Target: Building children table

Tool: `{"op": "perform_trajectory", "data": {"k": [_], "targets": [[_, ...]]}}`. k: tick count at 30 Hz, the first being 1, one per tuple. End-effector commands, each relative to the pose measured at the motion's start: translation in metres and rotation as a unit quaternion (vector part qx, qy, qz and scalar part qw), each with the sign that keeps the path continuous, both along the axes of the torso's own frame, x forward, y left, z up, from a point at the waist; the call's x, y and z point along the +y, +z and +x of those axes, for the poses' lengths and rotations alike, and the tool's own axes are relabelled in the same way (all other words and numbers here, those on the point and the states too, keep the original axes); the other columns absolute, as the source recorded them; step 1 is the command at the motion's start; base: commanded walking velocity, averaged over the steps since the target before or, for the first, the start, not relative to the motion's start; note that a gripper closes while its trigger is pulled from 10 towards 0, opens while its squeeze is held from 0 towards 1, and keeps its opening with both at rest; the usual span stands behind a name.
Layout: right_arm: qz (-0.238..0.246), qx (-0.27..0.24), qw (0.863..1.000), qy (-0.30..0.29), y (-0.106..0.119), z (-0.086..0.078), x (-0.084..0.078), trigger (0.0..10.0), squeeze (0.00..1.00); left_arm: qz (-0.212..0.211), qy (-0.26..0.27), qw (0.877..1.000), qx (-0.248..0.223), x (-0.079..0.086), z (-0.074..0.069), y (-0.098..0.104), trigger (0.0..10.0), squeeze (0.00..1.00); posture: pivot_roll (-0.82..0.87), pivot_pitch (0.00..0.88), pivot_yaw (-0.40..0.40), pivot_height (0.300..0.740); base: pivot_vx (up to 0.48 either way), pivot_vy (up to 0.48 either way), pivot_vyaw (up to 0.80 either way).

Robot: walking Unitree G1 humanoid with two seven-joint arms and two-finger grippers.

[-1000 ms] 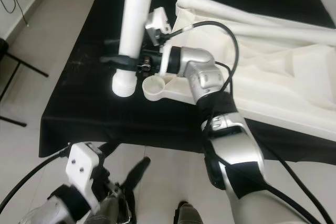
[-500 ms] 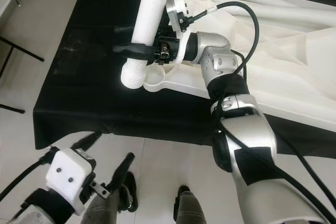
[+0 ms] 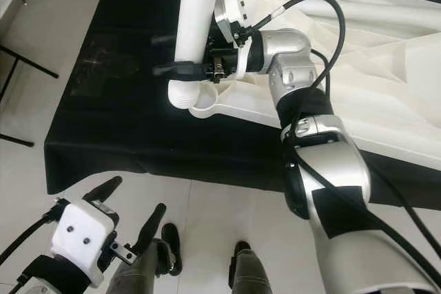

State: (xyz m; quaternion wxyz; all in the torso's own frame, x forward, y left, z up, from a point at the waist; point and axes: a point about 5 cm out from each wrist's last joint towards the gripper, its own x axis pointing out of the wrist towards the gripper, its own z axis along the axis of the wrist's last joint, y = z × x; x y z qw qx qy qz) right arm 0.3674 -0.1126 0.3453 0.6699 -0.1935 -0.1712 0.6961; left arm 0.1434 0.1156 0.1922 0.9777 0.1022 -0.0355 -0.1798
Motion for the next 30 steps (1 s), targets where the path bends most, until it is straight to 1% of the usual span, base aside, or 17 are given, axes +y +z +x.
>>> {"op": "perform_trajectory", "data": {"k": [1,2,8,13,21,30], "targets": [[-0.021,0.005,1.000,0.002,-0.004,0.000,-0.002,10.0,0.00,-0.015,0.009,1.000,0.022,0.002,-0.003,-0.006,10.0,0.00,0.08,0.416,0.036,0.740,0.000,0.000,0.00],[-0.021,0.003,1.000,0.002,-0.002,0.000,-0.004,10.0,0.00,-0.022,0.012,0.999,0.026,0.002,-0.003,-0.007,10.0,0.00,0.08,0.416,0.036,0.740,0.000,0.000,0.00],[-0.021,0.010,1.000,-0.003,0.003,0.000,-0.011,10.0,0.00,-0.027,0.014,0.999,0.026,0.003,-0.002,-0.008,10.0,0.00,0.07,0.415,0.031,0.740,0.000,0.000,0.00],[-0.037,0.017,0.999,-0.004,-0.001,0.000,-0.010,10.0,0.00,-0.028,0.012,0.999,0.026,0.002,-0.001,-0.008,10.0,0.00,0.07,0.419,0.028,0.740,0.000,0.000,0.00],[-0.044,0.024,0.999,-0.007,-0.006,0.002,-0.009,10.0,0.00,-0.025,0.010,0.999,0.022,0.001,-0.001,-0.007,10.0,0.00,0.07,0.426,0.023,0.740,0.000,0.000,0.00],[-0.042,0.029,0.998,-0.020,-0.005,0.003,-0.018,10.0,0.00,-0.025,0.010,0.999,0.021,0.002,-0.003,-0.006,10.0,0.00,0.07,0.437,0.025,0.740,0.000,0.000,0.00]]}}
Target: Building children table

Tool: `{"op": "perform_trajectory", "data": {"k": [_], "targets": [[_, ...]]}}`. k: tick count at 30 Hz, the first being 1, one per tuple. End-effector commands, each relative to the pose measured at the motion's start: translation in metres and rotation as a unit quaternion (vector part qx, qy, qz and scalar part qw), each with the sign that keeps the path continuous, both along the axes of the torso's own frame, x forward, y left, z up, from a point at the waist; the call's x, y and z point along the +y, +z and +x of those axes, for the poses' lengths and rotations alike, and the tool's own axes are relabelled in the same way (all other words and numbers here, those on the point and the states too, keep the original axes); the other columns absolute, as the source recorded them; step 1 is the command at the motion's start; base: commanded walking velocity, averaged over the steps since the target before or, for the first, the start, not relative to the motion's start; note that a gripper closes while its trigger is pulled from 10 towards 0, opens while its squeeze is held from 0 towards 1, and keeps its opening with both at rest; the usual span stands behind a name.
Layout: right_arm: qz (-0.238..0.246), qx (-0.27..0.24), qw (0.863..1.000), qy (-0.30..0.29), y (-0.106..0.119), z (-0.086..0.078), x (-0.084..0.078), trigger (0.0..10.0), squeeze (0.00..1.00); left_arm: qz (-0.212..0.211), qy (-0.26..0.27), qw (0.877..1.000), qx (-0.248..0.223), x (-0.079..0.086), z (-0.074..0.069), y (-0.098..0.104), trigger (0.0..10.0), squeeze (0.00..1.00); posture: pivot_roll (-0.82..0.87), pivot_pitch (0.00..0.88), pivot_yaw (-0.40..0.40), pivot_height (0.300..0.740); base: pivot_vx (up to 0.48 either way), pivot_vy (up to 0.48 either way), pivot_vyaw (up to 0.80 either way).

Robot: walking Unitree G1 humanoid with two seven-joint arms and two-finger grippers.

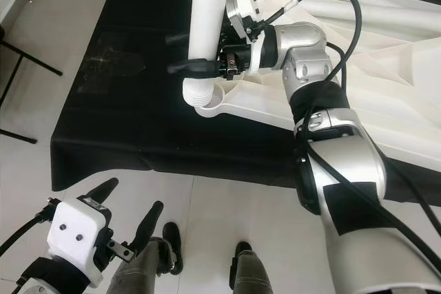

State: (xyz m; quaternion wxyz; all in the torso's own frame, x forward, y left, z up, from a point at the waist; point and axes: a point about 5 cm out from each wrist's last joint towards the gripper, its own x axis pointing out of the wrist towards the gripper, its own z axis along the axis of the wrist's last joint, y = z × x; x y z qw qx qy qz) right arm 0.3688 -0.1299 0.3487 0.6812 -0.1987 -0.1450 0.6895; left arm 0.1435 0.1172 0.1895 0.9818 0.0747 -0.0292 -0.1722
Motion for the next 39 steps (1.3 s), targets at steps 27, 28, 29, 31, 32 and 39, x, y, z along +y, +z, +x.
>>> {"op": "perform_trajectory", "data": {"k": [27,28,29,31,32,39], "targets": [[-0.070,0.032,0.997,0.009,-0.026,-0.002,-0.001,10.0,0.00,0.004,0.001,1.000,0.012,0.001,-0.004,-0.003,10.0,0.00,0.07,0.443,0.033,0.740,0.000,0.000,0.00],[-0.074,0.033,0.997,0.013,-0.027,-0.003,0.001,10.0,0.00,0.003,0.002,1.000,0.011,0.001,-0.004,-0.003,10.0,0.00,0.07,0.444,0.031,0.740,0.000,0.000,0.00],[-0.074,0.033,0.997,0.013,-0.027,-0.003,0.001,10.0,0.00,0.003,0.002,1.000,0.011,0.001,-0.004,-0.003,10.0,0.00,0.07,0.444,0.031,0.740,0.000,0.000,0.00],[-0.079,0.033,0.996,0.021,-0.027,-0.004,0.003,10.0,0.00,0.003,0.003,1.000,0.011,0.001,-0.003,-0.003,10.0,0.00,0.07,0.444,0.028,0.740,0.000,0.000,0.00],[-0.079,0.033,0.996,0.021,-0.027,-0.004,0.003,10.0,0.00,0.003,0.003,1.000,0.011,0.001,-0.003,-0.003,10.0,0.00,0.07,0.444,0.028,0.740,0.000,0.000,0.00],[-0.091,0.032,0.995,0.034,-0.026,-0.006,0.008,10.0,0.00,0.001,0.004,1.000,0.010,0.000,-0.003,-0.003,10.0,0.00,0.06,0.443,0.021,0.740,0.000,0.000,0.00]]}}
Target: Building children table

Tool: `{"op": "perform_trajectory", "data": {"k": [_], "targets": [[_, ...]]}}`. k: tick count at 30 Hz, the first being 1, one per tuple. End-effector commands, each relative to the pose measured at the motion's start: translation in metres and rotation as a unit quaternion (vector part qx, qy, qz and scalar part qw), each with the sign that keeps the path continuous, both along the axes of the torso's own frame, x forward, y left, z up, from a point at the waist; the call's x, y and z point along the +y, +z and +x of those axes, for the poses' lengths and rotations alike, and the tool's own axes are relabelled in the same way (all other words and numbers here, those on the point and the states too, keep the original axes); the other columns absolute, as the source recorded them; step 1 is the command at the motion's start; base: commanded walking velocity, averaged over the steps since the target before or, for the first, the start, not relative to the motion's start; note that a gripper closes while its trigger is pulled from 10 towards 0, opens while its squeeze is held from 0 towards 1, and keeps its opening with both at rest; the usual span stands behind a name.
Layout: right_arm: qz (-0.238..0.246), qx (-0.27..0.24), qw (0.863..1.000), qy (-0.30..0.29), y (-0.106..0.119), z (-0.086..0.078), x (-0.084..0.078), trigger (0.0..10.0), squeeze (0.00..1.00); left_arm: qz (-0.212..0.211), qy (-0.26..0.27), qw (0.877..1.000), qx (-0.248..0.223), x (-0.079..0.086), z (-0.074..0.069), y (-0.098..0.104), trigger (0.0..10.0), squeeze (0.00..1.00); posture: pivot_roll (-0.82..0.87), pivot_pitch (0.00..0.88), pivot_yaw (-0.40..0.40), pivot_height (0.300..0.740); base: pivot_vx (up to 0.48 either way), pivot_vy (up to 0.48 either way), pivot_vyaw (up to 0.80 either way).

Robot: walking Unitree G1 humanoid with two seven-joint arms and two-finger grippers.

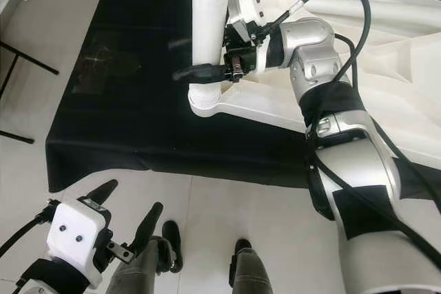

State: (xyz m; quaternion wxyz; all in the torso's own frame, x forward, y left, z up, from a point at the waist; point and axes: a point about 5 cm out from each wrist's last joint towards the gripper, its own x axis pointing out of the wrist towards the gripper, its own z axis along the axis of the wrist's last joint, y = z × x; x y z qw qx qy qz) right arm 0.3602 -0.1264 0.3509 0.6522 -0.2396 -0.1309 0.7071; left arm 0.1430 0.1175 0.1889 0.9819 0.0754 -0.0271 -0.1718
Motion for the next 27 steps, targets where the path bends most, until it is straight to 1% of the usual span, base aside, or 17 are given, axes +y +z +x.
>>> {"op": "perform_trajectory", "data": {"k": [1,6,8,10,11,13,14,15,16,17,19,20,21,24,25,26,27], "targets": [[-0.055,0.053,0.997,0.013,-0.029,0.001,0.007,10.0,0.00,-0.001,0.004,1.000,0.007,0.000,-0.002,-0.002,10.0,0.00,0.06,0.442,0.019,0.740,0.000,0.000,0.00],[-0.074,0.057,0.995,0.026,-0.031,-0.001,0.012,10.0,0.00,-0.002,0.005,1.000,0.006,0.000,-0.001,-0.002,10.0,0.00,0.05,0.440,0.018,0.740,0.000,0.000,0.00],[-0.094,0.055,0.993,0.041,-0.035,-0.003,0.020,10.0,0.00,-0.003,0.005,1.000,0.006,0.000,-0.001,-0.002,10.0,0.00,0.05,0.440,0.016,0.740,0.000,0.000,0.00],[-0.094,0.055,0.993,0.041,-0.035,-0.003,0.020,10.0,0.00,-0.003,0.005,1.000,0.006,0.000,-0.001,-0.002,10.0,0.00,0.05,0.440,0.016,0.740,0.000,0.000,0.00],[-0.101,0.053,0.992,0.048,-0.038,-0.003,0.026,10.0,0.00,-0.003,0.005,1.000,0.005,0.000,0.000,-0.002,10.0,0.00,0.05,0.440,0.016,0.740,0.000,0.000,0.00],[-0.101,0.053,0.992,0.048,-0.038,-0.003,0.026,10.0,0.00,-0.003,0.005,1.000,0.005,0.000,0.000,-0.002,10.0,0.00,0.05,0.440,0.016,0.740,0.000,0.000,0.00],[-0.103,0.052,0.992,0.055,-0.040,-0.003,0.032,10.0,0.00,-0.003,0.006,1.000,0.005,-0.001,0.000,-0.002,10.0,0.00,0.05,0.435,0.013,0.740,0.000,0.000,0.00],[-0.103,0.052,0.992,0.055,-0.040,-0.003,0.032,10.0,0.00,-0.003,0.006,1.000,0.005,-0.001,0.000,-0.002,10.0,0.00,0.05,0.435,0.013,0.740,0.000,0.000,0.00],[-0.089,0.054,0.993,0.055,-0.041,-0.001,0.037,10.0,0.00,-0.004,0.007,1.000,0.004,-0.001,0.000,-0.003,10.0,0.00,0.05,0.428,0.008,0.740,0.000,0.000,0.00],[-0.089,0.054,0.993,0.055,-0.041,-0.001,0.037,10.0,0.00,-0.004,0.007,1.000,0.004,-0.001,0.000,-0.003,10.0,0.00,0.05,0.428,0.008,0.740,0.000,0.000,0.00],[-0.056,0.073,0.995,0.044,-0.042,0.004,0.040,10.0,0.00,-0.004,0.008,1.000,0.004,-0.002,0.000,-0.003,10.0,0.00,0.05,0.428,0.008,0.740,0.000,0.000,0.00],[-0.037,0.082,0.996,0.029,-0.043,0.007,0.039,10.0,0.00,-0.005,0.009,1.000,0.004,-0.002,0.000,-0.003,10.0,0.00,0.05,0.426,0.010,0.740,0.000,0.000,0.00],[-0.037,0.082,0.996,0.029,-0.043,0.007,0.039,10.0,0.00,-0.005,0.009,1.000,0.004,-0.002,0.000,-0.003,10.0,0.00,0.05,0.426,0.010,0.740,0.000,0.000,0.00],[-0.015,0.088,0.996,0.003,-0.045,0.010,0.036,10.0,0.00,-0.005,0.009,1.000,0.004,-0.002,0.000,-0.004,10.0,0.00,0.04,0.422,0.013,0.740,0.000,0.000,0.00],[-0.001,0.090,0.996,-0.016,-0.047,0.012,0.034,10.0,0.00,-0.005,0.009,1.000,0.005,-0.002,0.000,-0.004,10.0,0.00,0.04,0.421,0.013,0.740,0.000,0.000,0.00],[-0.001,0.090,0.996,-0.016,-0.047,0.012,0.034,10.0,0.00,-0.005,0.009,1.000,0.005,-0.002,0.000,-0.004,10.0,0.00,0.04,0.421,0.013,0.740,0.000,0.000,0.00],[0.009,0.090,0.995,-0.033,-0.048,0.014,0.032,10.0,0.00,-0.006,0.008,1.000,0.005,-0.002,0.000,-0.004,10.0,0.00,0.04,0.421,0.013,0.740,0.000,0.000,0.00]]}}
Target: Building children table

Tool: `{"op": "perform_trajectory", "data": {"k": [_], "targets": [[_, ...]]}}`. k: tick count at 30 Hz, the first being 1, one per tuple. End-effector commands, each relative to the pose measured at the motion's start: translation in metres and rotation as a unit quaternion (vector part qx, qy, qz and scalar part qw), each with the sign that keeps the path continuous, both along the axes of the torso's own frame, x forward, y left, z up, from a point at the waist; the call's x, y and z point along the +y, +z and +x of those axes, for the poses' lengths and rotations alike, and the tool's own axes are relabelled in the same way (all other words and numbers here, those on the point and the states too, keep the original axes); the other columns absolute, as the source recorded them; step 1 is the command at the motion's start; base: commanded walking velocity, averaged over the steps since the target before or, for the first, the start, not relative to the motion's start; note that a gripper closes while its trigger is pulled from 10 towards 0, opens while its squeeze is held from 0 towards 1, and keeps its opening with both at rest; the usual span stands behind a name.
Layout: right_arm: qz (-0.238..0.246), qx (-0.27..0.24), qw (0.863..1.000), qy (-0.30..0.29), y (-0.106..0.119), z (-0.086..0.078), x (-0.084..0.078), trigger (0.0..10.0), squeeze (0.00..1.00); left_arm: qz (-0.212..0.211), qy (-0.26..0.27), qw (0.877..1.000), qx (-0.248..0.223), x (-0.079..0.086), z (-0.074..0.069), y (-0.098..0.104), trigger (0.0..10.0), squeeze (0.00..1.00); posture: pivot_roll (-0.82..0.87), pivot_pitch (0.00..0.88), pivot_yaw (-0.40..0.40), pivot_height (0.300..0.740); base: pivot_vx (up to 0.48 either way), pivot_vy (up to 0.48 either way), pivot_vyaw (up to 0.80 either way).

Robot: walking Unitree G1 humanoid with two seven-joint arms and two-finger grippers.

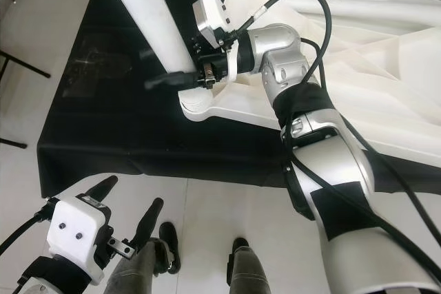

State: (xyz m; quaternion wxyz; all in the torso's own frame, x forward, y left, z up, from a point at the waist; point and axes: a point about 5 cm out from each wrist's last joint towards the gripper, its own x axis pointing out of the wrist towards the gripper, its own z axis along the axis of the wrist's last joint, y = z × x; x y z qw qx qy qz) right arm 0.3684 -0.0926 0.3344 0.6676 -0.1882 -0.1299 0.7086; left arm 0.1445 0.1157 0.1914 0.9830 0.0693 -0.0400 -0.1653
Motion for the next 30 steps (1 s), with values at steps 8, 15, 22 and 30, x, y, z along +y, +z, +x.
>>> {"op": "perform_trajectory", "data": {"k": [8,15,22,30], "targets": [[0.062,0.065,0.987,-0.134,-0.035,0.015,-0.015,10.0,0.00,0.001,0.001,1.000,0.018,0.000,0.000,-0.007,10.0,0.00,0.03,0.419,0.017,0.740,0.000,0.000,0.00],[0.116,0.065,0.976,-0.174,-0.041,0.018,-0.019,10.0,0.00,0.001,0.001,1.000,0.018,0.001,0.001,-0.007,10.0,0.00,0.02,0.419,0.024,0.740,0.000,0.000,0.00],[0.182,0.041,0.954,-0.235,-0.046,0.014,-0.015,10.0,0.00,0.002,0.001,1.000,0.019,0.002,0.001,-0.008,10.0,0.00,0.02,0.418,0.020,0.740,0.000,0.000,0.00],[0.173,-0.008,0.938,-0.300,-0.062,0.001,-0.012,10.0,0.00,0.004,0.002,1.000,0.018,0.003,0.002,-0.008,10.0,0.00,0.02,0.417,0.022,0.740,0.000,0.000,0.00]]}}
